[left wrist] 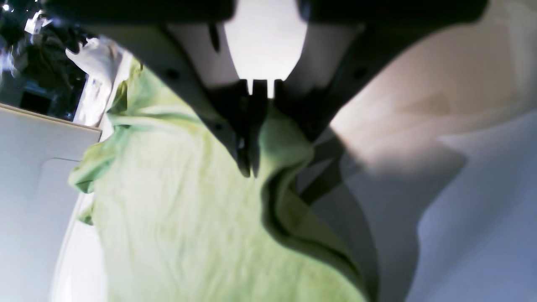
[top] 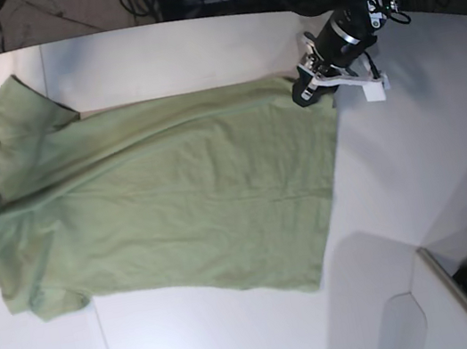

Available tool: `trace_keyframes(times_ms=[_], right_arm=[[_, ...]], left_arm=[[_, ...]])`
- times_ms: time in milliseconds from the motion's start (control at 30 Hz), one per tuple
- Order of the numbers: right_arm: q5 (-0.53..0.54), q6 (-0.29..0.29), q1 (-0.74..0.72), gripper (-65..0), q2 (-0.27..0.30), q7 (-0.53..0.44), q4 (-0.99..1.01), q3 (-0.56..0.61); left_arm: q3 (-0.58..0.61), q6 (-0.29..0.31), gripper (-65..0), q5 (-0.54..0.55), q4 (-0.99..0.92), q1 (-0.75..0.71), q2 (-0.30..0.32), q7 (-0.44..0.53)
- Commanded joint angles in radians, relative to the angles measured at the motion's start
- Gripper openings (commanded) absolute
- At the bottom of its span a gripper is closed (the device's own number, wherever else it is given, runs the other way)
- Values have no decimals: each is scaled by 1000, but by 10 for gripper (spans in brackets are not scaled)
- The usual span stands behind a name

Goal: Layout the t-shirt on the table in an organized manner, then fold the t-shirt properly

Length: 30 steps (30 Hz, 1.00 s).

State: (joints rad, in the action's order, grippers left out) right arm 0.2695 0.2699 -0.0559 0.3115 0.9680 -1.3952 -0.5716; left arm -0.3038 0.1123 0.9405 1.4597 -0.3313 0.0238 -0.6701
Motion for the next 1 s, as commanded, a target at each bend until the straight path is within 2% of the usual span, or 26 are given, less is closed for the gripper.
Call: trace_keyframes(times_ms=[0,67,133,167,200,300,367,567,900,967], right_arm=[[26,-1,28,-650,-2,24,-66,-41],[72,-1,90,-650,-18,56,-143,-84],[144,-1,149,-480,-25,68,-172,-94],[185,-1,170,-426,-27,75,-175,-94],[231,-1,189,-411,-27,76,-175,-94],[393,-1,244,-411,-25,78,-169,-121],[462,-8,261,-410,-28,78,-163,-159],[471,-125,239,-408,-53,78,-109,-290],[477,-128,247,-411,-54,78,-125,-298],[477,-128,247,-449,-54,76,-126,-298]], left_arm=[[-2,13,-650,13,16,1,8,5],[-2,13,-650,15,16,1,8,5],[-2,13,-650,13,16,2,8,5],[-2,13,-650,13,16,2,8,5],[-2,13,-650,13,16,2,8,5],[-2,13,-650,13,16,2,8,5],[-2,13,-650,13,17,2,11,5],[-4,13,-650,13,17,2,12,3],[-4,13,-650,13,17,4,12,3],[-5,13,-650,13,17,4,12,3]])
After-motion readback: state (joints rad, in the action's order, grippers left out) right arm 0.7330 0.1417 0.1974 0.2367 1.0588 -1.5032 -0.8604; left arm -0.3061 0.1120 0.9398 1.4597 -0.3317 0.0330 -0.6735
